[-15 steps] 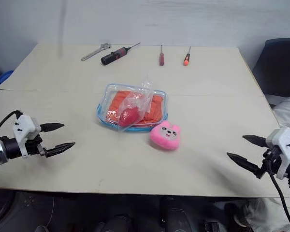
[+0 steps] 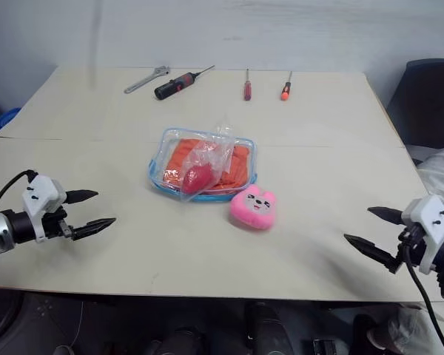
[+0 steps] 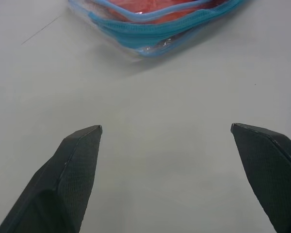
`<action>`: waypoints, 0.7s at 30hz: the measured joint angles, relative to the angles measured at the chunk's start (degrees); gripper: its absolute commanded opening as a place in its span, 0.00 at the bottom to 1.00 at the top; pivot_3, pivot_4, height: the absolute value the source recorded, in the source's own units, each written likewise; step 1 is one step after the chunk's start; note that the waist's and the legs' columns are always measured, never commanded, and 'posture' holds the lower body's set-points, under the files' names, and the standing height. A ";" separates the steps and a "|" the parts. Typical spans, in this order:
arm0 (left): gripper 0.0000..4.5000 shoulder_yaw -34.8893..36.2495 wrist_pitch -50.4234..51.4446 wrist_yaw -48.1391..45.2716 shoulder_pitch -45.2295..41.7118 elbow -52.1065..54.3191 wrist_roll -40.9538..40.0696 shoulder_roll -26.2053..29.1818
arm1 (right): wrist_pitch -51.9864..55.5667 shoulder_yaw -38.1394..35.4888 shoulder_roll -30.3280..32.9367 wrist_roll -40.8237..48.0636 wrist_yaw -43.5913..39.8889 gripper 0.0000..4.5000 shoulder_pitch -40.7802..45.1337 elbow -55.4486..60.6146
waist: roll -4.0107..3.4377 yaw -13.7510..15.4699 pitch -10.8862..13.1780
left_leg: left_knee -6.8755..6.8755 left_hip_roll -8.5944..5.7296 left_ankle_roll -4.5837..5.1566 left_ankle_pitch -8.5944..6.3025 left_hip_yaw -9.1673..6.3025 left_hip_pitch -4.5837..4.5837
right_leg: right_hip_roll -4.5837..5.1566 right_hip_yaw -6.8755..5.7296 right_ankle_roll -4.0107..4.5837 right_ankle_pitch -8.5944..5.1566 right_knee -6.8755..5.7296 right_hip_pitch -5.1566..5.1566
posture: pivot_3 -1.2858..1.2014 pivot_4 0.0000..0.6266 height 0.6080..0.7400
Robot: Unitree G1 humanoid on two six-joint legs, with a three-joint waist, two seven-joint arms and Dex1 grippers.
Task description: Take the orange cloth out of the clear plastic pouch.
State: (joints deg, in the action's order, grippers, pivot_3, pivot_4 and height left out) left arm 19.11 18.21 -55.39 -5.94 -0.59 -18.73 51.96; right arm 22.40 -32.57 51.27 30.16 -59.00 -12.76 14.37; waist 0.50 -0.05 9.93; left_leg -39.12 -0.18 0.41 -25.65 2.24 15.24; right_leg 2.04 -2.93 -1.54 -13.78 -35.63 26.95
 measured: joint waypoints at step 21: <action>1.00 -4.54 21.72 4.27 -8.02 16.26 -11.71 -4.77 | 5.99 0.94 -0.69 4.38 4.15 1.00 3.93 7.51 | 0.00 0.17 0.00 | -0.05 -0.04 -0.02 0.01 -0.11 -0.02 | 0.05 -0.05 -0.03 0.02 0.00 -0.12 | 0.52 0.24 1.00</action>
State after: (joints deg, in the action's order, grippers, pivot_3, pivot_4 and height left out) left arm 14.57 39.92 -51.12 -13.97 15.67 -30.44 47.19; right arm 28.39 -31.63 50.58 34.55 -54.85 -8.84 21.88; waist 0.50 0.12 9.93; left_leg -39.17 -0.21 0.39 -25.63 2.14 15.23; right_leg 2.09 -2.98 -1.56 -13.76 -35.63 26.83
